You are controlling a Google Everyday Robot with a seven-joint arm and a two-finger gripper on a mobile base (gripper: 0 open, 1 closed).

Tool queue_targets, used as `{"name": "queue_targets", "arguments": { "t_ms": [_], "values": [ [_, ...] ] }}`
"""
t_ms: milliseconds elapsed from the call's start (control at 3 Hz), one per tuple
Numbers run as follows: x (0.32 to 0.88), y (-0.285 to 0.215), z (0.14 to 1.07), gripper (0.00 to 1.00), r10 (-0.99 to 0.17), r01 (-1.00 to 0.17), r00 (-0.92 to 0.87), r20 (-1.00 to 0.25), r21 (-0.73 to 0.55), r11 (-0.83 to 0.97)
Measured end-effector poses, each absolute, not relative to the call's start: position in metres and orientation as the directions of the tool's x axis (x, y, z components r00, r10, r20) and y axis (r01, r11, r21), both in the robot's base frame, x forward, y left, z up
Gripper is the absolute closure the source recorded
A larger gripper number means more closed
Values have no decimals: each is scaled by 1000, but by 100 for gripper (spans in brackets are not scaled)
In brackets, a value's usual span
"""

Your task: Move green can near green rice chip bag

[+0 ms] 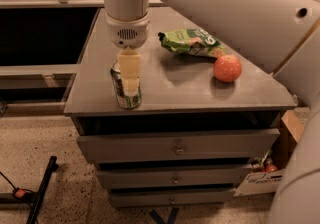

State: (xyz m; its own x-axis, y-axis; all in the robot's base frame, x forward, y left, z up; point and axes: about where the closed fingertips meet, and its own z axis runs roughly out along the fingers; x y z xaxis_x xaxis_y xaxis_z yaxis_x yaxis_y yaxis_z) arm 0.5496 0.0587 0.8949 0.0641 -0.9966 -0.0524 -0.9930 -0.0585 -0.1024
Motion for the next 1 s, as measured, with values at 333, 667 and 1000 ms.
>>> {"name": "queue_targets", "arguments": {
  "t_ms": [333, 667, 1000],
  "values": [
    [549, 50, 894, 41, -998, -993, 45, -46, -108, -40],
    [545, 42, 895, 63, -996, -994, 42, -76, -102, -34],
    [548, 45, 896, 87, -995, -993, 43, -86, -113, -33]
  ]
}}
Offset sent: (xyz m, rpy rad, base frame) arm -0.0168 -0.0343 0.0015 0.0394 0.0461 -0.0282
